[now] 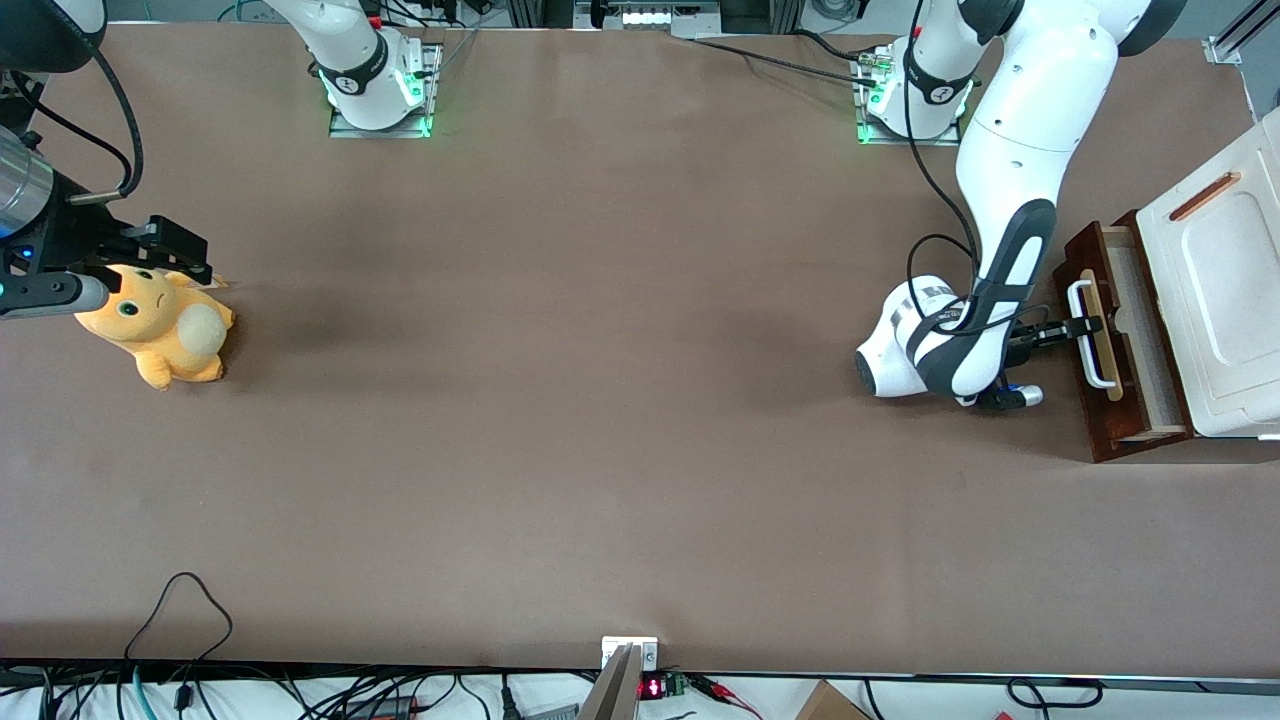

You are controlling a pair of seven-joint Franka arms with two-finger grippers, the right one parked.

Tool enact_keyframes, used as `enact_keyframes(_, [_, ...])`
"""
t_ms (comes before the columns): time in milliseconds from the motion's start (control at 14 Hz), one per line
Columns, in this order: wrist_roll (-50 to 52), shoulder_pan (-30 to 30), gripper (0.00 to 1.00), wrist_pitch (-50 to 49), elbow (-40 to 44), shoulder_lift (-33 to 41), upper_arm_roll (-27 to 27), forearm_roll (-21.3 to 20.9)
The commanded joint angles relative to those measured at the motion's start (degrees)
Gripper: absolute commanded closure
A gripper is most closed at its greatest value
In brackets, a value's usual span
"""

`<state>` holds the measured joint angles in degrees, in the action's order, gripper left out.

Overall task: Open lower drawer with left arm only
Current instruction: 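Pull the handle away from the cabinet with the left gripper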

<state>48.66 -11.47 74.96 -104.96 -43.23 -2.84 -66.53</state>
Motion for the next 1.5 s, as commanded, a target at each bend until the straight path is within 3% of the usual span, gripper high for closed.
enact_keyframes(0, [0.0,-1.5,0.79,-1.0,0.2,0.4,-0.1,2.6])
enact_keyframes(1429, [0.9,-6.4,0.79,-1.8,0.2,0.1,-0.1,6.7])
